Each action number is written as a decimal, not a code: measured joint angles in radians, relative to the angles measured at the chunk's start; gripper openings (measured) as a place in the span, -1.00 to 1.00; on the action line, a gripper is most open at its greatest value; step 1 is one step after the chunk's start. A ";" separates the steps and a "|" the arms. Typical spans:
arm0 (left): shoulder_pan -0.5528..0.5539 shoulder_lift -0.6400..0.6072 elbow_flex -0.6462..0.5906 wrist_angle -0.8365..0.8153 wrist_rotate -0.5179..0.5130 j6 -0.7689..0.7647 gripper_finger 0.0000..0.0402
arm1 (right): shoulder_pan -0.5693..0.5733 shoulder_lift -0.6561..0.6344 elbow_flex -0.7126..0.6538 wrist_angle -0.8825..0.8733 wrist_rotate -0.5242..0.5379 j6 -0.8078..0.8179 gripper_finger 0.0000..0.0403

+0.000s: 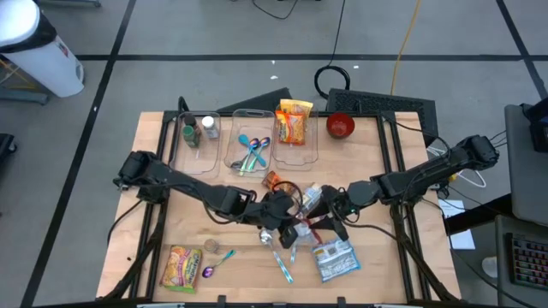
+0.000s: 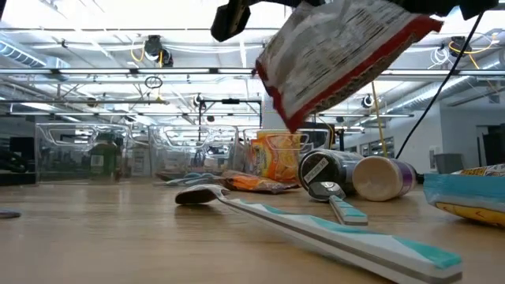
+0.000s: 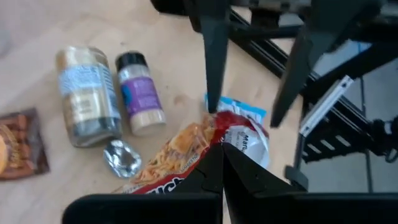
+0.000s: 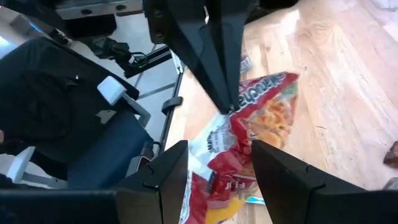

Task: Pick & Place Food Item
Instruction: Put the red noodle pack into the right transparent bin

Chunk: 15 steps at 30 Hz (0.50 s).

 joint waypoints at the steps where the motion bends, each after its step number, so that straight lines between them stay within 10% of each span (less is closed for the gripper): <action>1: 0.002 0.000 0.000 0.006 -0.010 0.003 -1.00 | 0.000 0.000 0.000 -0.003 0.015 0.004 -0.16; 15: 0.010 -0.055 0.000 0.001 -0.103 0.042 -1.00 | 0.000 -0.001 0.001 -0.026 0.124 0.000 -0.16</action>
